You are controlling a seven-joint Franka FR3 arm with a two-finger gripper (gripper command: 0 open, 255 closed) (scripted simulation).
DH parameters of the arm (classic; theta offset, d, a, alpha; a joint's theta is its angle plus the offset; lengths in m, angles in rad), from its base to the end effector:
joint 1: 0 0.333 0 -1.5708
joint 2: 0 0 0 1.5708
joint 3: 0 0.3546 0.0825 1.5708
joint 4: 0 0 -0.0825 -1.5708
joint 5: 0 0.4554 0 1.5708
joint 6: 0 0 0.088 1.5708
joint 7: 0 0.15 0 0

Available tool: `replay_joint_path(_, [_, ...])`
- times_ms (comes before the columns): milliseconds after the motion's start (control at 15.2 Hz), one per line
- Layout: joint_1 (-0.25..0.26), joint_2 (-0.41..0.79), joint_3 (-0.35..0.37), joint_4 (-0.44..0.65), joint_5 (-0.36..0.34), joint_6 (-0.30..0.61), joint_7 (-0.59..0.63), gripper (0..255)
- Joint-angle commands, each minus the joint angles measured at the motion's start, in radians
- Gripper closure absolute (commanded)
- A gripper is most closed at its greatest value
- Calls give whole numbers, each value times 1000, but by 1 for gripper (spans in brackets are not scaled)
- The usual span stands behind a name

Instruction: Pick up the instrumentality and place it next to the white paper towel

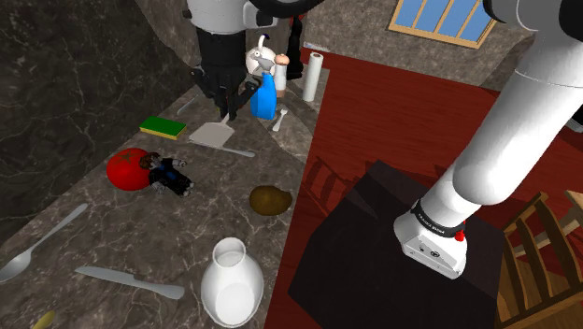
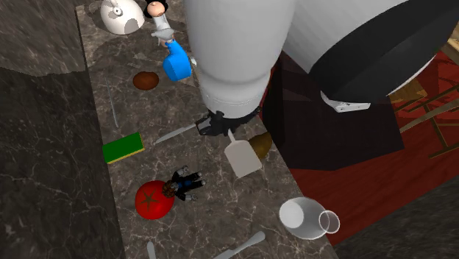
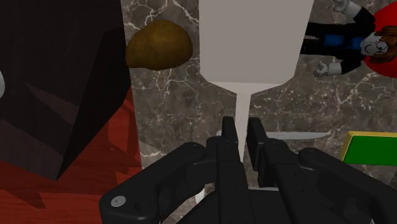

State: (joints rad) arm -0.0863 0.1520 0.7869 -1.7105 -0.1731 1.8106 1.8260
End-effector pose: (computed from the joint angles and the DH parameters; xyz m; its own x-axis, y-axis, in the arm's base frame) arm 0.5390 0.3986 0.4930 0.4622 -0.8847 0.0601 -0.8861 -0.4635 -0.0088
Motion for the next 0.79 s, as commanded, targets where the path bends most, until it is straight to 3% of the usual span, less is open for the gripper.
replay_joint_path(0, [-41, -43, -14, -43, 32, 18, -60, 255])
replay_joint_path(726, [-202, -211, -153, -203, 149, 72, -387, 255])
